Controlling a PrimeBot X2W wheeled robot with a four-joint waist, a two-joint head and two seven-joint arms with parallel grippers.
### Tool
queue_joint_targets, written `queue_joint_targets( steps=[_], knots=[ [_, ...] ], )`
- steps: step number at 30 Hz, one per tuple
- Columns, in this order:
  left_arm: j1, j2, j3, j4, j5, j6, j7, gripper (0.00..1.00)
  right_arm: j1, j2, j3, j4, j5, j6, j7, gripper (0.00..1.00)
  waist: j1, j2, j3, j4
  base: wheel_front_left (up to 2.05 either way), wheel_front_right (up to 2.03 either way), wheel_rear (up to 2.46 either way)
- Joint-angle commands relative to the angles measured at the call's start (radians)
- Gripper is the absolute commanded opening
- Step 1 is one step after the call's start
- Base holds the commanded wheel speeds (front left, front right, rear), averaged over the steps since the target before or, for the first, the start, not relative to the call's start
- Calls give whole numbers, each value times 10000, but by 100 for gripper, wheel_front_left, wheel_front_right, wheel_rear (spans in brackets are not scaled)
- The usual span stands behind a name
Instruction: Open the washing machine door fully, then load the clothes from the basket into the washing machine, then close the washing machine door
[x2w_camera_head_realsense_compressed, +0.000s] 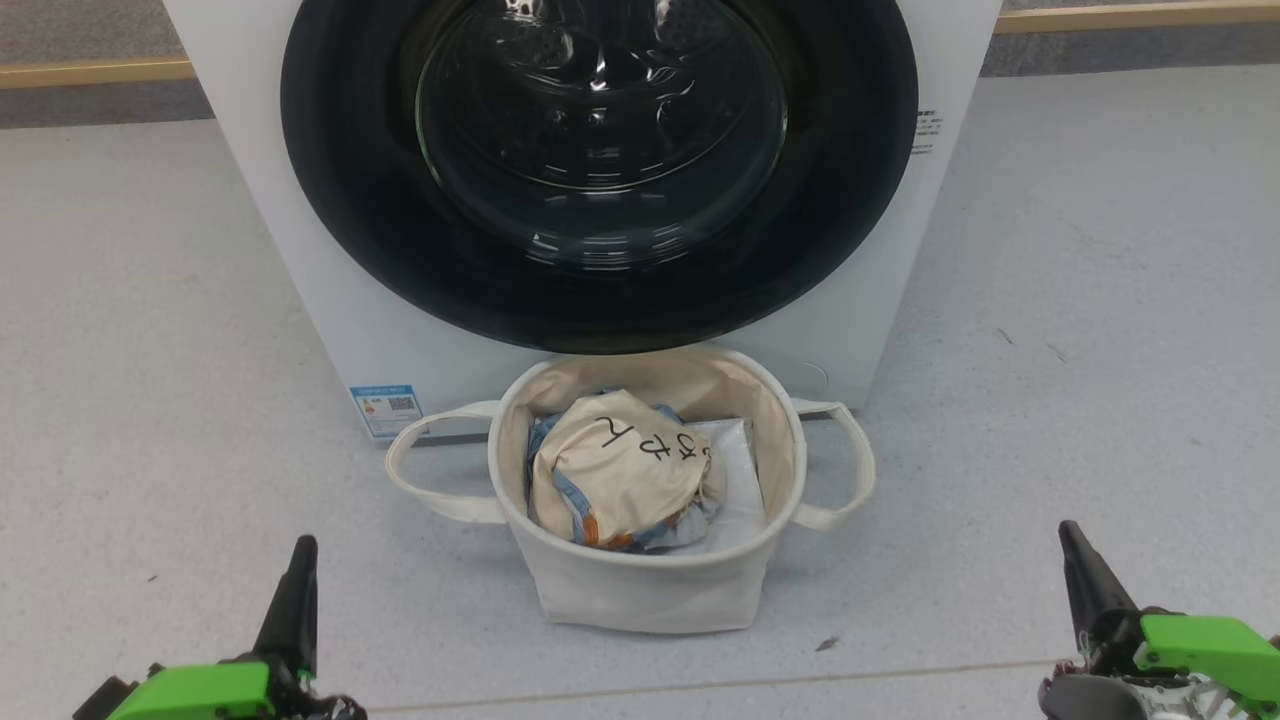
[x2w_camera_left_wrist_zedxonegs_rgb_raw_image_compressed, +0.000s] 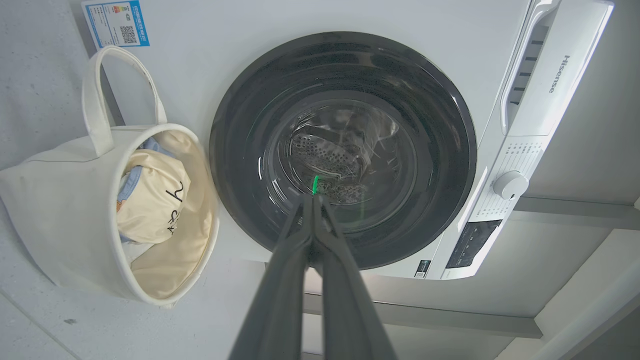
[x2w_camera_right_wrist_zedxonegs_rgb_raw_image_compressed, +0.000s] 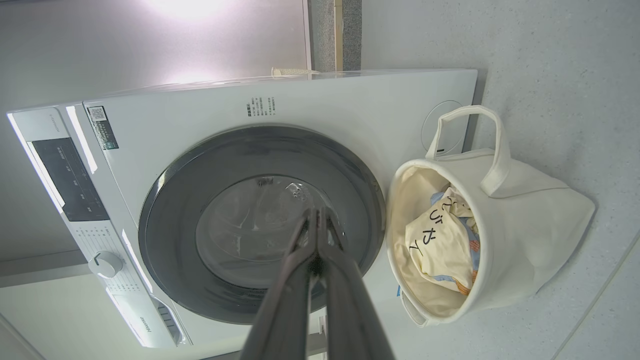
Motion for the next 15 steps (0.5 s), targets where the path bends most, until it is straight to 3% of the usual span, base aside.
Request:
queue_joint_targets(
  steps=[1,15],
  knots=[
    [-267,112,339,-368,46,-69,83,0,-506,-53,190,-310,-43,2,85,0,0,0,0,0,0,0,0],
    [-267,112,338,-368,45,-69,83,0,-507,-53,190,-310,-43,2,85,0,0,0,0,0,0,0,0]
  ],
)
